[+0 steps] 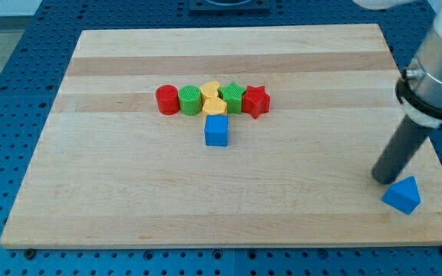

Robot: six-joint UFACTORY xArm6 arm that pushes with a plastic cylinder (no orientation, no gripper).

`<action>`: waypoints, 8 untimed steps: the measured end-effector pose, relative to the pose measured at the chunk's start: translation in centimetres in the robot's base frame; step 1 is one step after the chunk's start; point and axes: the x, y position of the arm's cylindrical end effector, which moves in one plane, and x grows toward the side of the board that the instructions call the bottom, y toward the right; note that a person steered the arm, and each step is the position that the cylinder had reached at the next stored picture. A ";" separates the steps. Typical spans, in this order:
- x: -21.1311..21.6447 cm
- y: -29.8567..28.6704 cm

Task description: Slide the blue cube towards the triangle

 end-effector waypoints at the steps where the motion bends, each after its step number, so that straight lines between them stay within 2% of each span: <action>1: -1.0 -6.9; 4: -1.0 -28.4; 5: -3.9 -32.6; 6: -8.0 -33.2; 8: -9.6 -28.9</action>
